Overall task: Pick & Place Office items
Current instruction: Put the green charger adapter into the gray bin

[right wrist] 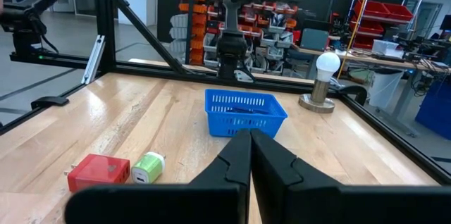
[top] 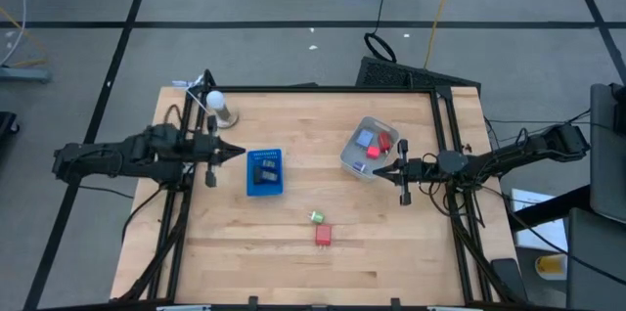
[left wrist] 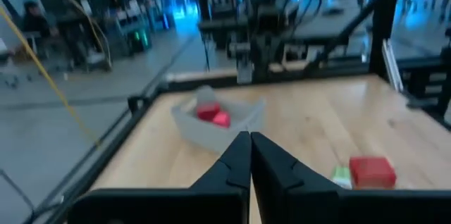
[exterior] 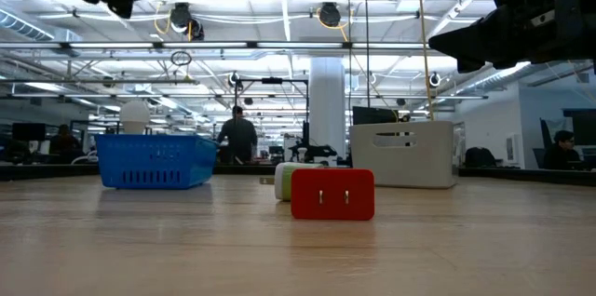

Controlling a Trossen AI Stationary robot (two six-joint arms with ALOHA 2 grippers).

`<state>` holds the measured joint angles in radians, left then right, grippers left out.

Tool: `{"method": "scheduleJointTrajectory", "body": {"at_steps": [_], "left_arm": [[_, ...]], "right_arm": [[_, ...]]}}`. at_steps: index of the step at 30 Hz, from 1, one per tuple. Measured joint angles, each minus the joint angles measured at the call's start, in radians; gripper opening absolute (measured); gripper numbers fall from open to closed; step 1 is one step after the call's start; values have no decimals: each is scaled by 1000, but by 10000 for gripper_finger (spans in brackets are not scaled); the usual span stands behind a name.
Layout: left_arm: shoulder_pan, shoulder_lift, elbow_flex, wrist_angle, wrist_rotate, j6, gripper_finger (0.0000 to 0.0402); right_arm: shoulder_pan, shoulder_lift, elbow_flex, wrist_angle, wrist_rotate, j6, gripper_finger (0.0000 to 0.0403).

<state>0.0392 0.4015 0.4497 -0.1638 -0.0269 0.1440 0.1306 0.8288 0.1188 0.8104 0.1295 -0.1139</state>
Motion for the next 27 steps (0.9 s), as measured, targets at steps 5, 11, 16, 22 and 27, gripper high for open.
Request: {"method": "scheduleJointTrajectory", "body": {"at_steps": [5,11,16,22,27], "left_arm": [[-2,-73,-140,187,-1,-13,12],[-2,-88,-295,353,-37,19,9],[-2,-89,-373,440,-44,10,3],[-1,-88,-438,453,-44,-6,11],[0,-81,-437,447,-44,-27,3]], "right_arm": [[0,0,0,0,0,-1,0],[0,11,0,0,0,-2,0],[0,25,0,0,0,-2,0],[0,26,0,0,0,-3,0],[0,26,0,-2,0,-3,0]]}}
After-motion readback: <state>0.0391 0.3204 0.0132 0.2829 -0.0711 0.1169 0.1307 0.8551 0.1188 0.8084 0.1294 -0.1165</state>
